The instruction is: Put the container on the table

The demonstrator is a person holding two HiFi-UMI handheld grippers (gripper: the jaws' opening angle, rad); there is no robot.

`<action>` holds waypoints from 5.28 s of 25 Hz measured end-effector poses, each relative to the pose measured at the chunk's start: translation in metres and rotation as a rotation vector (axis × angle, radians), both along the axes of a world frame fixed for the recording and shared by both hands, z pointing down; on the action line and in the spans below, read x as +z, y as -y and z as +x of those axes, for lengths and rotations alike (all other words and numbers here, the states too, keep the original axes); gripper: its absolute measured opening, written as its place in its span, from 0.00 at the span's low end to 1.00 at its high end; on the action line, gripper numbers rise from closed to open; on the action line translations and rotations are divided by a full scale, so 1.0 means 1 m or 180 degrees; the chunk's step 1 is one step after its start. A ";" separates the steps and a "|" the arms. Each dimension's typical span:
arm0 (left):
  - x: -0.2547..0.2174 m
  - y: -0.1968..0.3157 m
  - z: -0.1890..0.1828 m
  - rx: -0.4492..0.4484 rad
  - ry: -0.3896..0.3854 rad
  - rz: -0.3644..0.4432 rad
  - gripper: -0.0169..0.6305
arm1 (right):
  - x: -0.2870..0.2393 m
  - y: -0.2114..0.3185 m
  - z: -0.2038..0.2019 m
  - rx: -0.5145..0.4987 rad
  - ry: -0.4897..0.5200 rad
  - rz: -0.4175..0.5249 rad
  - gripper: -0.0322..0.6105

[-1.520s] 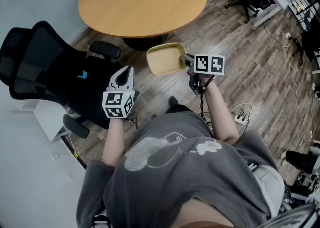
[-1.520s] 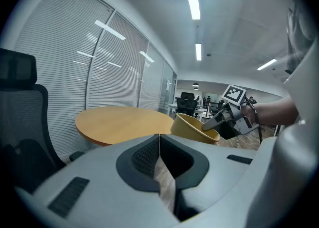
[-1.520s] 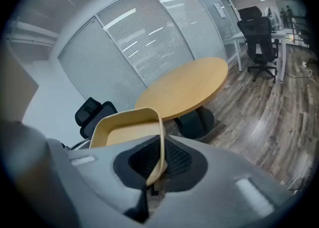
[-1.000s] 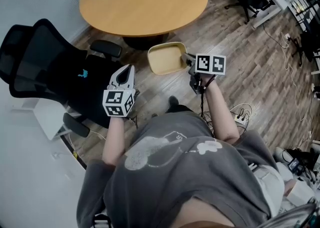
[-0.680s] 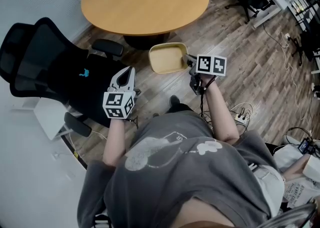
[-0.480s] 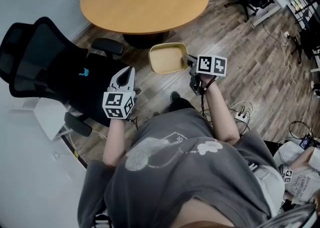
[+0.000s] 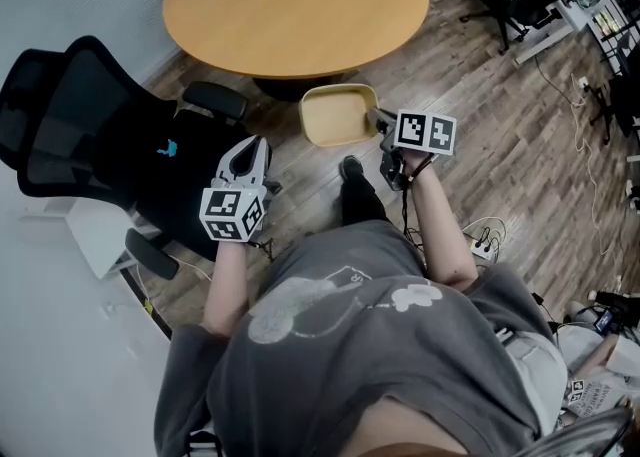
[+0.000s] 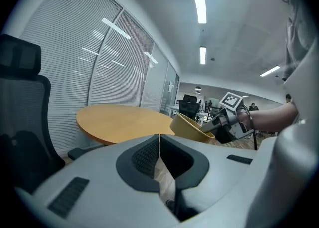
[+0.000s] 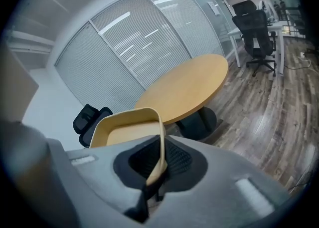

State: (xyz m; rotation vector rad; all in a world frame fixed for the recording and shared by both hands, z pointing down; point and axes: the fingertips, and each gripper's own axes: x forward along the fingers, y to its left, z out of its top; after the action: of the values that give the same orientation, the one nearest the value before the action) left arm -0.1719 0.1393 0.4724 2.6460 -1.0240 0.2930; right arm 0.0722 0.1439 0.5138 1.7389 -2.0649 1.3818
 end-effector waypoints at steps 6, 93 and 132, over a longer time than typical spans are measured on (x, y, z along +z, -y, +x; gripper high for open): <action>0.003 0.052 0.042 -0.0165 0.0079 -0.0014 0.03 | 0.005 0.065 0.047 -0.0109 0.0114 0.0014 0.08; 0.087 0.530 0.067 -0.0929 0.0064 -0.0622 0.02 | 0.106 0.615 0.058 -0.1100 -0.0577 -0.0559 0.08; 0.105 0.530 0.061 -0.0919 0.0038 -0.0738 0.03 | 0.128 0.630 0.051 -0.1213 -0.0925 -0.0663 0.18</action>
State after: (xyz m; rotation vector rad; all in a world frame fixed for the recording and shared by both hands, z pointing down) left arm -0.1113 -0.3909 0.5769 2.2593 -1.2733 0.3402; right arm 0.1230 -0.4863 0.6421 1.2902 -1.8894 1.1098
